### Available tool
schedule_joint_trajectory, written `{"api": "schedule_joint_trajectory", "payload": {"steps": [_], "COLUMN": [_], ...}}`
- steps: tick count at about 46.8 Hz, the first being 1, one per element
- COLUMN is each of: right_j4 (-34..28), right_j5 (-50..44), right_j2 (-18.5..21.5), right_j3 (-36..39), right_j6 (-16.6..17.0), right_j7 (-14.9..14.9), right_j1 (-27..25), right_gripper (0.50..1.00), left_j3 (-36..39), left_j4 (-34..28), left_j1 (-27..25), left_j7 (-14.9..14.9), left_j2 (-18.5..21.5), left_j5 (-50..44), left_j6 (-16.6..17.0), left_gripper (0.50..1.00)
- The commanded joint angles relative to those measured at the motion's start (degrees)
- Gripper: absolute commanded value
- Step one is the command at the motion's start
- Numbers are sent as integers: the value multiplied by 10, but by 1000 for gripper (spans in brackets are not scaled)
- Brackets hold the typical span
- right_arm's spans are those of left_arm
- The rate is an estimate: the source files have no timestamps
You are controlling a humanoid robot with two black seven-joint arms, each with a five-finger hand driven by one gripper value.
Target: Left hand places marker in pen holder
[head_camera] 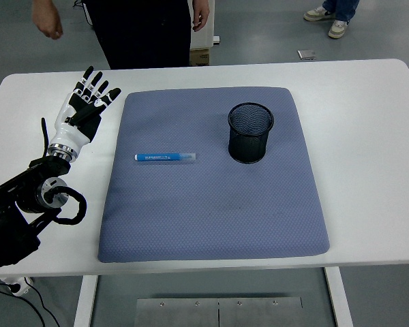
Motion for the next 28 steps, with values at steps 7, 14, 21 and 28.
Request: {"api": "schedule_joint_trajectory", "payload": {"steps": [7, 14, 21, 28], "right_j4": [0, 0, 0, 0], "right_j5": [0, 0, 0, 0], "right_j2": [0, 0, 0, 0], "right_j3": [0, 0, 0, 0], "right_j6": [0, 0, 0, 0], "right_j7": [0, 0, 0, 0], "right_j1": [0, 0, 0, 0], "right_gripper": [1000, 1000, 1000, 1000], "left_j3": [1, 0, -1, 1], "left_j4": [-1, -1, -1, 0], "left_j1": [2, 2, 2, 1], "left_j7": [2, 2, 2, 4], "left_j2": [0, 0, 0, 3], "left_j5": [-3, -8, -8, 0], "left_j6": [-20, -7, -7, -7], "left_gripper": [1000, 1000, 1000, 1000]}}
